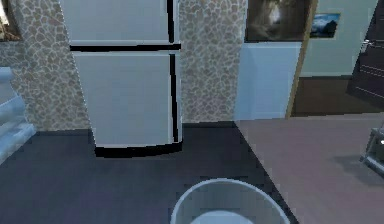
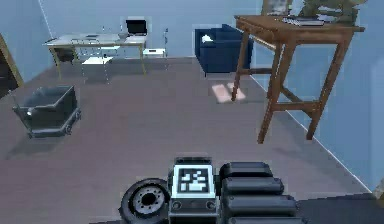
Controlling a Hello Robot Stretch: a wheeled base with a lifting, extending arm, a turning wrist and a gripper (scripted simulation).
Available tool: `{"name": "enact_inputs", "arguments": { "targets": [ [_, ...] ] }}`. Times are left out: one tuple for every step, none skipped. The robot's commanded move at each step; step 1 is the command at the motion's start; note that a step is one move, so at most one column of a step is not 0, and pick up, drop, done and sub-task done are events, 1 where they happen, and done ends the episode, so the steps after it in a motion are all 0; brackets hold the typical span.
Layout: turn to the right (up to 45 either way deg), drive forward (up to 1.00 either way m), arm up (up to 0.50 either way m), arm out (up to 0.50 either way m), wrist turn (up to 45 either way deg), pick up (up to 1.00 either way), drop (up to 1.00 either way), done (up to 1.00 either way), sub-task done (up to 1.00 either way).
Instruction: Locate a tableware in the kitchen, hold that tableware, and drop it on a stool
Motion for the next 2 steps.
{"name": "enact_inputs", "arguments": {
  "targets": [
    [-45.0, 0.00, 0.00, 0.00, 0.0, 0.00, 0.00, 0.00, 0.00],
    [-15.0, 0.00, 0.00, 0.00, 0.0, 0.00, 0.00, 0.00, 0.00]
  ]
}}
